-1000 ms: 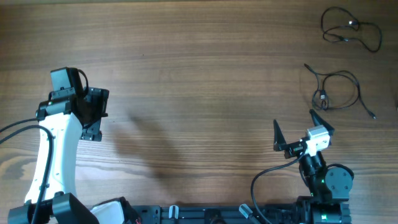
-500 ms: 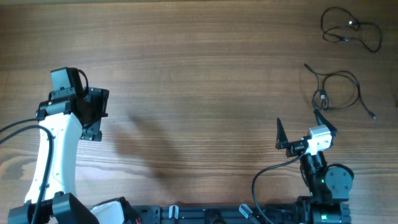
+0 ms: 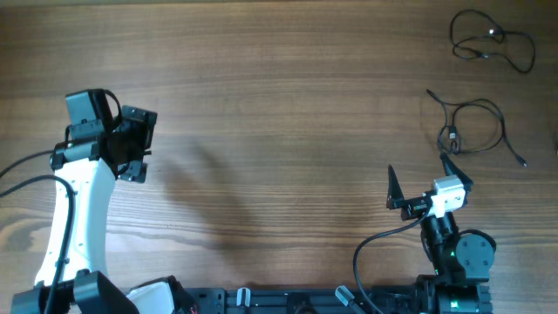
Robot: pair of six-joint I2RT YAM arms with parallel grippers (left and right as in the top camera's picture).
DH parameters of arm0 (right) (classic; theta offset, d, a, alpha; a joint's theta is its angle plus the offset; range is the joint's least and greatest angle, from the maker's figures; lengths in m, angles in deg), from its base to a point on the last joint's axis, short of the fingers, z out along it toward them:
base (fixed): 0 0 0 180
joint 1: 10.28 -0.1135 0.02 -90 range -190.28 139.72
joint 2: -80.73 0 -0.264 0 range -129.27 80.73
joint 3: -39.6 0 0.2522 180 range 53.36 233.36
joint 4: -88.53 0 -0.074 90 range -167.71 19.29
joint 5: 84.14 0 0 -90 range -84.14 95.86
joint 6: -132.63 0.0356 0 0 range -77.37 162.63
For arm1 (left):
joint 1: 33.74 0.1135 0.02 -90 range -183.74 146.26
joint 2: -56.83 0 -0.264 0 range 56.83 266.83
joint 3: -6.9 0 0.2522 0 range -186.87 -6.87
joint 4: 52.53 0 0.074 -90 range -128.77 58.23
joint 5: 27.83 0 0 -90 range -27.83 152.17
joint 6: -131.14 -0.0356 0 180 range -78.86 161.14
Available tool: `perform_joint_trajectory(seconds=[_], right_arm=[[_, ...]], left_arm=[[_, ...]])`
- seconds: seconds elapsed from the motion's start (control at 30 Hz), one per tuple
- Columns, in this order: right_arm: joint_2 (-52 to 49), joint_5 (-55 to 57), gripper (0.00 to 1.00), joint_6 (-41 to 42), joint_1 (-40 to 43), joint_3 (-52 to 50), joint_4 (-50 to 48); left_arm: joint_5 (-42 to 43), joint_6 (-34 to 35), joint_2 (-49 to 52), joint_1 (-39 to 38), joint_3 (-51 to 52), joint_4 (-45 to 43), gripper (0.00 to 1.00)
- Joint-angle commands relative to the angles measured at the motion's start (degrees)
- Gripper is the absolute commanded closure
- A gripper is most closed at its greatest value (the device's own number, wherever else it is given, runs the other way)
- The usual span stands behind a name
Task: Untangle cables
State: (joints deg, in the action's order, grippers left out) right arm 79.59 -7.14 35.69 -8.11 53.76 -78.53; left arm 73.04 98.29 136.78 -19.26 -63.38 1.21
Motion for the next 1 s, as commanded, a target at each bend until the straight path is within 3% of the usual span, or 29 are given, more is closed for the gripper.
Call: perform_joint_trajectory(seconds=[0.0,0.13,0.2,0.37,0.6,0.7,0.8,0.97], right_arm=[[1.0,1.0,0.00,-0.5,-0.4,-0.1,-0.1],[0.9,1.0,0.00,-0.5,-0.4,-0.1,-0.1],[0.9,1.0,0.00,-0.5,-0.4,-0.1,-0.1],[0.9,1.0,0.00,-0.5,-0.4,-0.1,-0.1],[0.9,1.0,0.00,-0.5,-0.4,-0.1,-0.1],[0.9,1.0,0.00,-0.5,-0.4,-0.1,-0.1],[0.9,1.0,0.00,-0.5,-0.4,-0.1,-0.1],[0.9,1.0,0.00,-0.5,-0.4,-0.1,-0.1]], left_arm=[[9.5,-11.0,-6.3,0.2,-0.1,0.7,0.00],[9.4,-22.1,-20.8,-0.1,-0.1,6.2,0.00],[8.9,-24.1,-27.3,-0.1,-0.1,9.6,0.00],[7.0,-24.2,-40.3,-0.1,-0.1,17.4,0.00],[7.1,-24.2,-41.9,-0.3,-0.1,18.4,0.00],[7.1,-24.1,-45.0,-5.8,-0.1,18.4,0.00],[7.1,-24.1,-53.2,-13.2,-0.1,18.4,0.00],[7.1,-24.1,-69.8,-11.3,-0.1,18.4,0.00]])
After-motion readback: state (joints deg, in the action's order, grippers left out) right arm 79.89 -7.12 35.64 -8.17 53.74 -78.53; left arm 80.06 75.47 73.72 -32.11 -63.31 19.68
